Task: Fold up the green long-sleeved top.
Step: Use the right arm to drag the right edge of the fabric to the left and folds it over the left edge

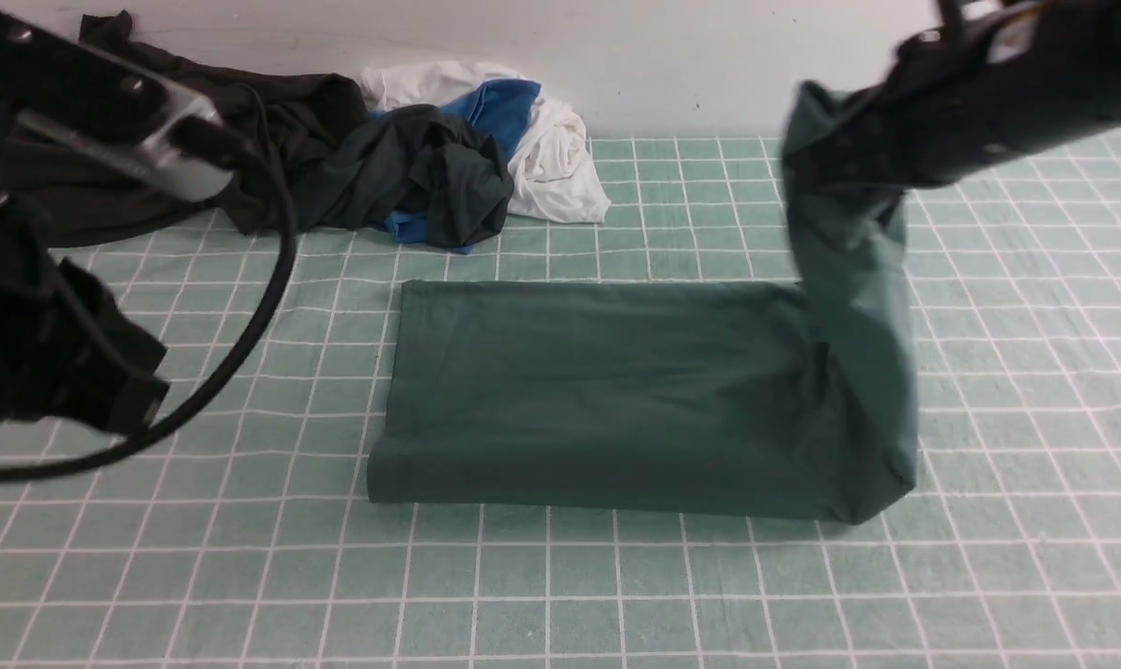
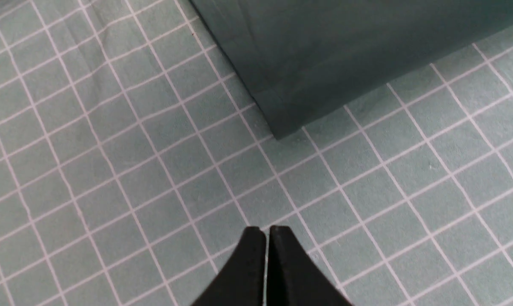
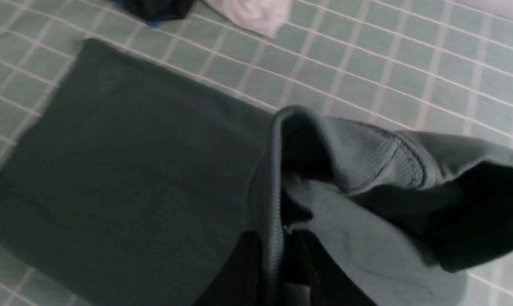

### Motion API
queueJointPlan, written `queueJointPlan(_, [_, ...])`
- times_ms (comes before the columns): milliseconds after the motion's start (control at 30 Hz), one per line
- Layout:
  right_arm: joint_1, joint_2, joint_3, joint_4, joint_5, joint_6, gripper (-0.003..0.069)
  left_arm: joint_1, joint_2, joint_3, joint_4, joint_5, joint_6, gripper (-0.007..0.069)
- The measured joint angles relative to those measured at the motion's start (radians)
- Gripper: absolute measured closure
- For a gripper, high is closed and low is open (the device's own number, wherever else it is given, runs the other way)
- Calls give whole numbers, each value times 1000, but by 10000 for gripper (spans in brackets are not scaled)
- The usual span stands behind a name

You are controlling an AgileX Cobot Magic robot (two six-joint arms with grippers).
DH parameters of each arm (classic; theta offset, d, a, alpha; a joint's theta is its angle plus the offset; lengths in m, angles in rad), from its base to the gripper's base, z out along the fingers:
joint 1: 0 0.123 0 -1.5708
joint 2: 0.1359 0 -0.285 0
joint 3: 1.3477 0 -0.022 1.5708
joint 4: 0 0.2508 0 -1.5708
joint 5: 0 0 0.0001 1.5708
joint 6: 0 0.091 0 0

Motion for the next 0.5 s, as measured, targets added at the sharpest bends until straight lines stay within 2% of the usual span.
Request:
queueJointPlan(100, [114, 167, -126, 21, 0, 3, 594, 0, -115, 91, 0, 1, -7, 628])
queueJointPlan(133, [114, 176, -126, 23, 0, 3, 594, 0, -121, 96, 0, 2, -7, 628])
queueJointPlan(233, [198, 341, -250, 56, 0, 5, 594, 0, -221, 181, 2, 2, -20, 628])
queueJointPlan(433, [256, 546, -422, 121, 5, 6, 591, 0, -332, 269, 12, 4, -23, 628])
queueJointPlan(500, [257, 591, -463, 157, 12, 3, 566, 0, -350, 287, 12, 8, -28, 628])
